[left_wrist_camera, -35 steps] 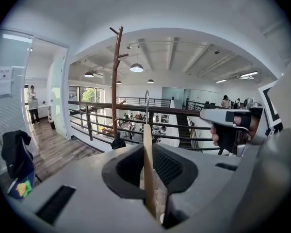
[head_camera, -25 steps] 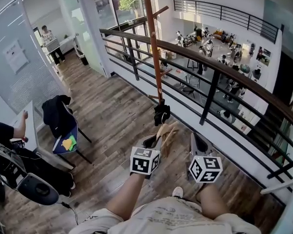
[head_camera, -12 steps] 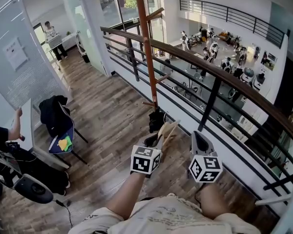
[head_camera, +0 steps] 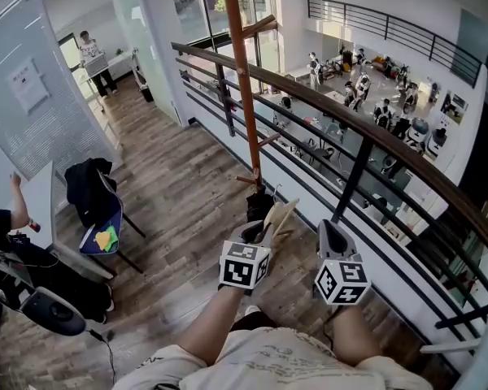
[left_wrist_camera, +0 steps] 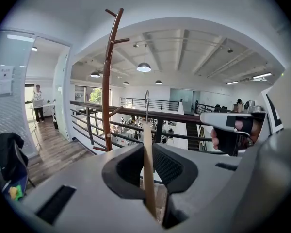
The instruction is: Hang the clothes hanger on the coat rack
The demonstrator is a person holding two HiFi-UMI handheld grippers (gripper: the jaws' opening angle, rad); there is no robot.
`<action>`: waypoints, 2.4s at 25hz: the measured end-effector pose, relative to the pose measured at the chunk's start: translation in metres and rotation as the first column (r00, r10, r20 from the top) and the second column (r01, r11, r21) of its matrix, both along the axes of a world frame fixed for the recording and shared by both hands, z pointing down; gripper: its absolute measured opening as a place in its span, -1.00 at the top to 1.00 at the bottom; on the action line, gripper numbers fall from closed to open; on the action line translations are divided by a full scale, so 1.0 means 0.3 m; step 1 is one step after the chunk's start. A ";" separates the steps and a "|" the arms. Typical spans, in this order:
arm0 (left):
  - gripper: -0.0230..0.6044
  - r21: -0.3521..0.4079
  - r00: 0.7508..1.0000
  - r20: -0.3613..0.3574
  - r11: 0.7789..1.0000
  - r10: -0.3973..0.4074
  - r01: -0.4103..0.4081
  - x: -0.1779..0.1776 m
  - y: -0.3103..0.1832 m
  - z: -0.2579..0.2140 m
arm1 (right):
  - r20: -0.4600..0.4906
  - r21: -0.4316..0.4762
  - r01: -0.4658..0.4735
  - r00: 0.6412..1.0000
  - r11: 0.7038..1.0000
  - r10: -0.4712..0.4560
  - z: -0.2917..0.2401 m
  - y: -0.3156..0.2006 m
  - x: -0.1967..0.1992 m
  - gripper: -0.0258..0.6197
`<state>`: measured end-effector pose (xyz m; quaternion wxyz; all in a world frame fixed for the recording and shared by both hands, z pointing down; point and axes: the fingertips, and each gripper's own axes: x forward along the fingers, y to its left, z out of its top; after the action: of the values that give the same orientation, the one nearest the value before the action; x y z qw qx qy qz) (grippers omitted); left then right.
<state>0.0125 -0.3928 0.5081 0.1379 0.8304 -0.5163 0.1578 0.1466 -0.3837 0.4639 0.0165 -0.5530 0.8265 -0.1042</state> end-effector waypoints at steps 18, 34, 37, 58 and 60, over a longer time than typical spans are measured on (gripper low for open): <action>0.75 0.071 0.998 -0.025 0.996 0.063 -0.061 0.060 -0.286 -0.176 | 0.002 -0.008 -0.015 1.000 1.000 0.015 -0.022 -0.203 0.018 0.92; 0.75 0.204 0.999 -0.048 0.979 0.027 -0.016 0.077 -0.523 -0.503 | 0.023 -0.021 -0.006 1.000 1.000 0.006 -0.003 -0.254 0.040 0.92; 0.75 0.228 0.998 -0.053 0.974 0.019 -0.006 0.075 -0.550 -0.556 | 0.023 -0.027 -0.004 1.000 1.000 0.004 0.004 -0.258 0.042 0.92; 0.75 0.338 0.991 -0.115 0.935 -0.073 0.108 0.004 -0.674 -0.807 | 0.020 -0.035 0.009 1.000 0.999 -0.008 -0.013 -0.344 0.071 0.92; 0.75 0.346 0.989 -0.123 0.930 -0.084 0.122 -0.013 -0.686 -0.831 | 0.016 -0.033 0.011 1.000 0.999 -0.010 -0.019 -0.356 0.065 0.92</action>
<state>0.0086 -0.5987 0.2589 0.0222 0.8206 -0.5709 0.0111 0.1662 -0.4904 0.4584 0.0134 -0.5480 0.8274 -0.1225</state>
